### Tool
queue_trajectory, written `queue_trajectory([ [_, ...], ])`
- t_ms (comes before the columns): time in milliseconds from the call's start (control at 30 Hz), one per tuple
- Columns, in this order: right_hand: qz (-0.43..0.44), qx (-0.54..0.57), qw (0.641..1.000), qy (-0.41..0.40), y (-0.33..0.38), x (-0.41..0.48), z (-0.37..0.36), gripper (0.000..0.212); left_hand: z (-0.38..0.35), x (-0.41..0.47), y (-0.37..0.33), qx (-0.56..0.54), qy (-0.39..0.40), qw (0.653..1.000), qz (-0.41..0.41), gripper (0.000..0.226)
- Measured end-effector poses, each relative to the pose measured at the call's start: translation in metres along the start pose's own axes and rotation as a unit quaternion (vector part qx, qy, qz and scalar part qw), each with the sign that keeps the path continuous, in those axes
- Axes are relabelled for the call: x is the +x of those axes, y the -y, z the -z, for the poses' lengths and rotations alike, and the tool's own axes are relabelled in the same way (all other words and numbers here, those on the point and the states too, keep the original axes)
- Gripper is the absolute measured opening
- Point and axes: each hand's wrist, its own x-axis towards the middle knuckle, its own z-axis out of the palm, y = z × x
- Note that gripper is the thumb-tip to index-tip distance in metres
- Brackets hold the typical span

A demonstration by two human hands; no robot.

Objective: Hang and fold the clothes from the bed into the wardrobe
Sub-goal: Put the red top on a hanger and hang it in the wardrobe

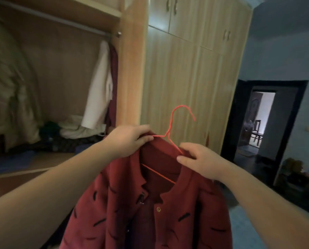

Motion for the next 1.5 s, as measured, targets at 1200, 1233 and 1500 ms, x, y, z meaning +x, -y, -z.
queue_trajectory([
  [1200, 0.154, 0.072, 0.978, -0.124, 0.090, 0.553, -0.345, 0.023, 0.104, -0.135, 0.487, 0.235, -0.057, 0.895, 0.375, 0.028],
  [1233, 0.165, 0.074, 0.974, -0.139, 0.089, 0.572, -0.349, 0.024, 0.107, -0.127, 0.497, 0.264, -0.047, 0.880, 0.392, 0.031],
  [1500, 0.282, 0.029, 0.925, -0.254, 0.107, 0.692, -0.380, 0.018, 0.116, -0.107, 0.567, 0.280, -0.019, 0.848, 0.450, 0.032],
])
